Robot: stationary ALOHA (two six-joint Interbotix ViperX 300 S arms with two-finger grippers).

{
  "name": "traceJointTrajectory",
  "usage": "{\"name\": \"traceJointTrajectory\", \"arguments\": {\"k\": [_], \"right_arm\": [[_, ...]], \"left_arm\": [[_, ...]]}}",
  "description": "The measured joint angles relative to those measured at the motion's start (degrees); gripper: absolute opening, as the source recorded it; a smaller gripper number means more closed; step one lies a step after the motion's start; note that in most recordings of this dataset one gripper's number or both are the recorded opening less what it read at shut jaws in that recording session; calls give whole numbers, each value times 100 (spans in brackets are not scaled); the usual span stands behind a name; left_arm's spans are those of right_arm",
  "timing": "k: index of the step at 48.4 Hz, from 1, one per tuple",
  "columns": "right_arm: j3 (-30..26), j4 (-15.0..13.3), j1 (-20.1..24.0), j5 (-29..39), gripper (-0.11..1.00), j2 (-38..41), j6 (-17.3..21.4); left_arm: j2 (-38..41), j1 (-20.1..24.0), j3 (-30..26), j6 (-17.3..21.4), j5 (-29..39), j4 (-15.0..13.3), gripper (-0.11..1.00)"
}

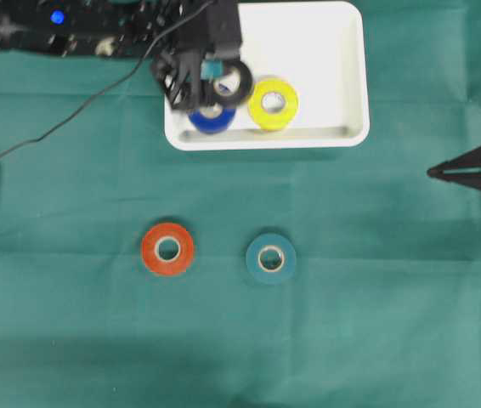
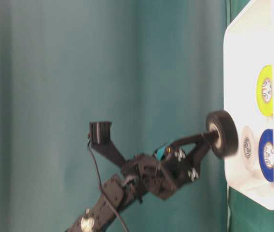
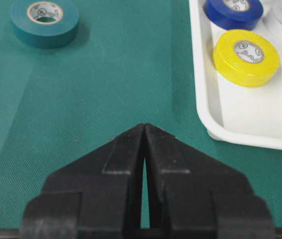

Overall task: Put the tape into the white case with the left arm.
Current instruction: 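Carry the black roll into the tray's upper middle and lower it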

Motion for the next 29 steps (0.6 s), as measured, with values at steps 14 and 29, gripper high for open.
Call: {"name": "traceJointTrajectory", "arguments": {"k": [14, 29], "right_arm": [[0, 0, 0, 0, -9, 0, 0], [-9, 0, 0, -9, -9, -9, 0]], "left_arm": [[563, 255, -659, 26, -9, 0, 22], [738, 290, -835, 35, -9, 0, 22]]}}
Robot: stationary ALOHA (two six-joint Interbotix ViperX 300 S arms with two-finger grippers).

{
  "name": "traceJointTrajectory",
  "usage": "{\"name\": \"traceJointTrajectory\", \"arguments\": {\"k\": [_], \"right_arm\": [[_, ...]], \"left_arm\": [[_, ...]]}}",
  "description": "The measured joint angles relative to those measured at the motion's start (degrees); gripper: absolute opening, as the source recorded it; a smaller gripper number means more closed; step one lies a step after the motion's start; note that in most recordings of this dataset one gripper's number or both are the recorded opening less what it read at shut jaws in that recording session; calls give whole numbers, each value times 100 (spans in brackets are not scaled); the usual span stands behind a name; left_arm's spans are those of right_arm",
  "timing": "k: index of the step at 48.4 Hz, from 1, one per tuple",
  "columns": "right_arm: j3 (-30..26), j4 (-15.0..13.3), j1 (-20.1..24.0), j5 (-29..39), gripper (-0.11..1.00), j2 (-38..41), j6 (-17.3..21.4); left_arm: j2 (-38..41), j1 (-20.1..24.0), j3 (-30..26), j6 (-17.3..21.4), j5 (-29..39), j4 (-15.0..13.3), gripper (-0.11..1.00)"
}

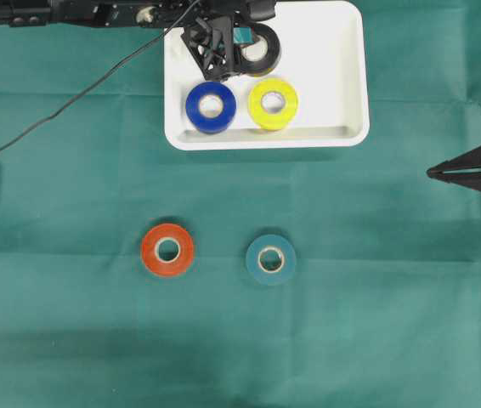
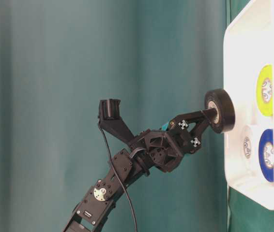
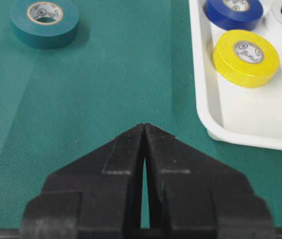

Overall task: Put the tape into the white case with the left arm.
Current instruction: 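Carry the black roll into the tray's upper middle and lower it, then open the left gripper and withdraw it from the tray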

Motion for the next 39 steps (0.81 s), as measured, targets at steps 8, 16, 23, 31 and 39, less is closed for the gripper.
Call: {"name": "traceJointTrajectory", "arguments": {"k": [8, 16, 23, 31, 39], "right_arm": [[0, 0, 0, 0, -9, 9, 0], [9, 0, 0, 0, -9, 9, 0], [9, 0, 0, 0, -9, 9, 0], [9, 0, 0, 9, -9, 9, 0], [9, 0, 0, 0, -9, 9, 0]], "left_arm": [[0, 0, 0, 0, 0, 9, 23], [-9, 0, 88, 88, 0, 9, 40], [-132, 9, 290, 527, 0, 9, 82], [-299, 9, 431, 686, -26, 9, 94], [-422, 9, 554, 686, -88, 18, 94]]}}
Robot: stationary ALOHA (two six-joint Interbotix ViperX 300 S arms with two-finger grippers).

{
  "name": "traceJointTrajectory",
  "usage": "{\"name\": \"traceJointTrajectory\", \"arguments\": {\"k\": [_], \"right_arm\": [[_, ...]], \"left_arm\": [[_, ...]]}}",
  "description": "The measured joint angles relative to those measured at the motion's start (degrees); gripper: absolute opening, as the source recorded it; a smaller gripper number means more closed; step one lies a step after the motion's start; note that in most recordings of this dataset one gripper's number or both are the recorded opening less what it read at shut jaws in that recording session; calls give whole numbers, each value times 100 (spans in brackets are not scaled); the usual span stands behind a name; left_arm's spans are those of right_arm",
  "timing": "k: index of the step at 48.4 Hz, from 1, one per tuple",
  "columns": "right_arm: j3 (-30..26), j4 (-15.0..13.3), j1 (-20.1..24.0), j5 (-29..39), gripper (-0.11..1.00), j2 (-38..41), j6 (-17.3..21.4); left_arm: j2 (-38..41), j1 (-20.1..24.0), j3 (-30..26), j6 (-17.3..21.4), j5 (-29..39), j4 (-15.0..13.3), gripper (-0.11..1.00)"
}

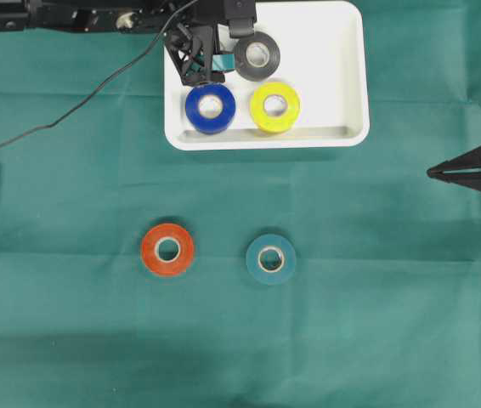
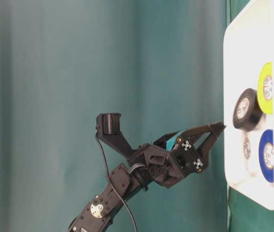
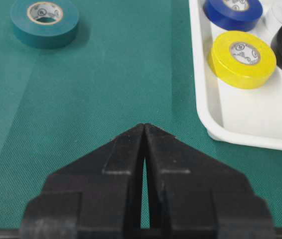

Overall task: Put the tape into the white case with the left arm.
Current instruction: 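Open the left gripper and withdraw it from the tray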

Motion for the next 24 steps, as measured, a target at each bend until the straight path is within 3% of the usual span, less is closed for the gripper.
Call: {"name": "traceJointTrajectory", "arguments": {"k": [16, 24], "right_arm": [[0, 0, 9, 9, -9, 0, 0], [0, 0, 0, 9, -9, 0, 0]], "left_arm": [[-554, -26, 536, 9, -9, -9, 94], [-1063, -246, 984, 9, -18, -9, 94]]}}
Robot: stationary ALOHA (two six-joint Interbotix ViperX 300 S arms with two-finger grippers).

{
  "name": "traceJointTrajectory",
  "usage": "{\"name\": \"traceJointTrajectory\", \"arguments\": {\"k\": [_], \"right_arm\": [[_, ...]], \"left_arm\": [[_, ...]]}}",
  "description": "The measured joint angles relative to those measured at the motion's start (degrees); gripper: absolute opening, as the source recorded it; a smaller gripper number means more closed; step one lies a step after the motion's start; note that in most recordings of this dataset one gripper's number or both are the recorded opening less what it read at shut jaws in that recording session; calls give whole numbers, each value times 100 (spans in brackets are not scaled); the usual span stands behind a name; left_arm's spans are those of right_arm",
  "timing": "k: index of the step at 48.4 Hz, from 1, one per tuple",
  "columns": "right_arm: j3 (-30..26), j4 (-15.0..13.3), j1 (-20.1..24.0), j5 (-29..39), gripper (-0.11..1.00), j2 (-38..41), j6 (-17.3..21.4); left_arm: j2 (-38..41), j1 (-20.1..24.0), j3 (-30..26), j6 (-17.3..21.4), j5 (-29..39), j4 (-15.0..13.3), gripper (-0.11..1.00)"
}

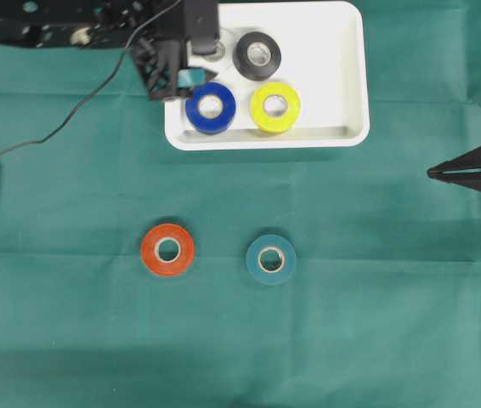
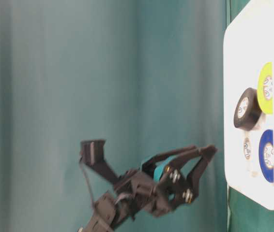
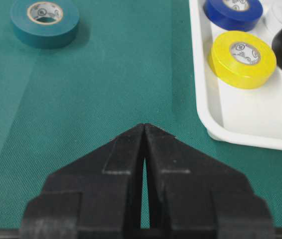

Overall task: Put the tape into the white case with the left arm.
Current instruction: 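Open the left gripper and withdraw it from the tray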

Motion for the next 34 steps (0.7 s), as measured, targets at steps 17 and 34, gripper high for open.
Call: {"name": "traceJointTrajectory", "arguments": {"k": [17, 34], "right_arm": [[0, 0, 0, -9, -9, -9, 0], [0, 0, 0, -9, -9, 0, 0]], "left_arm": [[-1002, -527, 940, -299, 0, 0, 94], [-2030, -1116, 1854, -853, 35, -9, 94]]}}
